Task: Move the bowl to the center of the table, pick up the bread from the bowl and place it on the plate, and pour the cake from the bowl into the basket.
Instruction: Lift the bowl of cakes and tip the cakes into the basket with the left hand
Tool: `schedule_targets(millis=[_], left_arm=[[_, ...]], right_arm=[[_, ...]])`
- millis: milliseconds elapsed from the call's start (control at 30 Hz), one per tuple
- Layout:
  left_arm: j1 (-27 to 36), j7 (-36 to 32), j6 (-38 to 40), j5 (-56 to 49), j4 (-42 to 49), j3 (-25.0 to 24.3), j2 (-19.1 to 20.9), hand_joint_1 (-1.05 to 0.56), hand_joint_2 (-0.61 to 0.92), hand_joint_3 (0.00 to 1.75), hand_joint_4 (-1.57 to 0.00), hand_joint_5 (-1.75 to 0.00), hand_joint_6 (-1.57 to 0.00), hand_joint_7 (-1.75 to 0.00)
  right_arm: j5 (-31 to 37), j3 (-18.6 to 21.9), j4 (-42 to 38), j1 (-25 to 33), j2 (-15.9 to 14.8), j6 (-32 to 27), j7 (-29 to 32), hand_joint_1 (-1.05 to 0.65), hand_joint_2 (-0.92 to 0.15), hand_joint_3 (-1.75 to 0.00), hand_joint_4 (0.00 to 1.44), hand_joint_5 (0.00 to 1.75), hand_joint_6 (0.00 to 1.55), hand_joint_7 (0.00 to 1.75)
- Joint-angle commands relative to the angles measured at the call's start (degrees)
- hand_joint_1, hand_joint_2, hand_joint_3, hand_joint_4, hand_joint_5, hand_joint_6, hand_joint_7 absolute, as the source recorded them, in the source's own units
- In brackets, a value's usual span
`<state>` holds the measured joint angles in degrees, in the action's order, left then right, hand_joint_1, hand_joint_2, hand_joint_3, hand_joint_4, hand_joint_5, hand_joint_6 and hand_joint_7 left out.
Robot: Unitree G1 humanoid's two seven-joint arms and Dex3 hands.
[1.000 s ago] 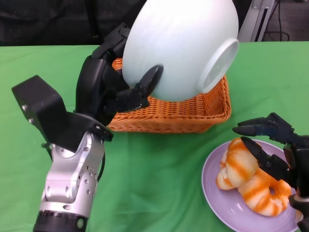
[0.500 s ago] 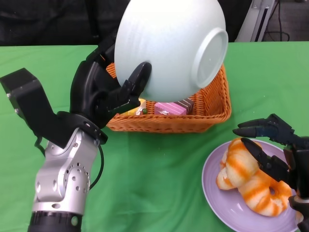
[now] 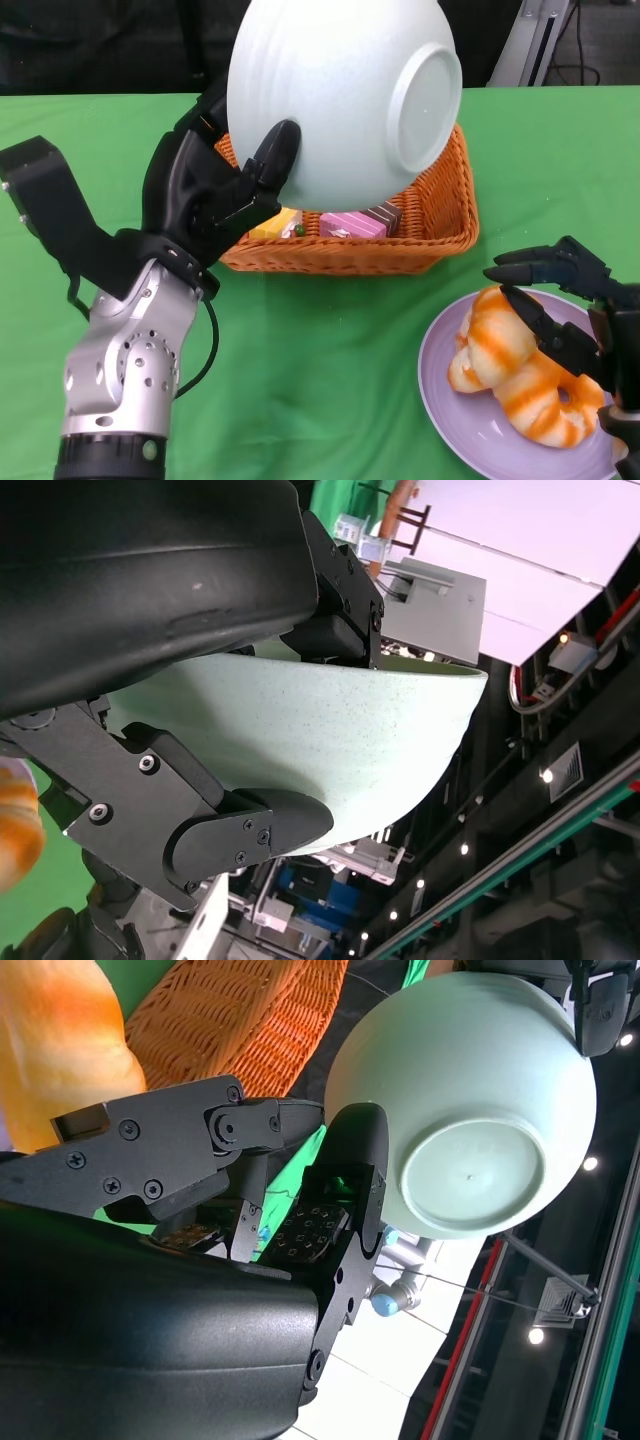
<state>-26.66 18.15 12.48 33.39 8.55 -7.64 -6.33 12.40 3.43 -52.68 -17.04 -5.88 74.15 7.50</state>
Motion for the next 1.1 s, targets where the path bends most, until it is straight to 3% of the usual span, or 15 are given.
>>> schedule_targets(millis=[33,700,1100], left_arm=[[-1.95,0.06,1.94,2.60,-1.01,-1.59,0.17,-0.05,0.57,1.14,-0.76,-1.75,-0.64,-1.68],[-4.26,-4.06,13.43,11.02,-0.83,-7.14,-0.98,-0.10,0.59,1.19,-0.78,-1.75,-0.65,-1.75],[-3.48,1.36,5.22,4.75,0.15,-4.64,0.42,-0.10,0.60,1.15,-0.78,-1.75,-0.63,-1.75]], right_arm=[[0.20,0.27,-0.20,-0.15,-0.82,0.72,0.43,-0.29,-0.92,-0.23,0.78,0.92,0.85,0.58],[0.55,0.24,-0.92,-0.38,-0.80,0.59,0.79,-0.29,-0.92,-0.23,0.79,0.90,0.85,0.59],[0.69,0.25,-1.36,-0.58,-0.83,0.67,0.92,-0.27,-0.92,-0.22,0.79,0.91,0.85,0.61]])
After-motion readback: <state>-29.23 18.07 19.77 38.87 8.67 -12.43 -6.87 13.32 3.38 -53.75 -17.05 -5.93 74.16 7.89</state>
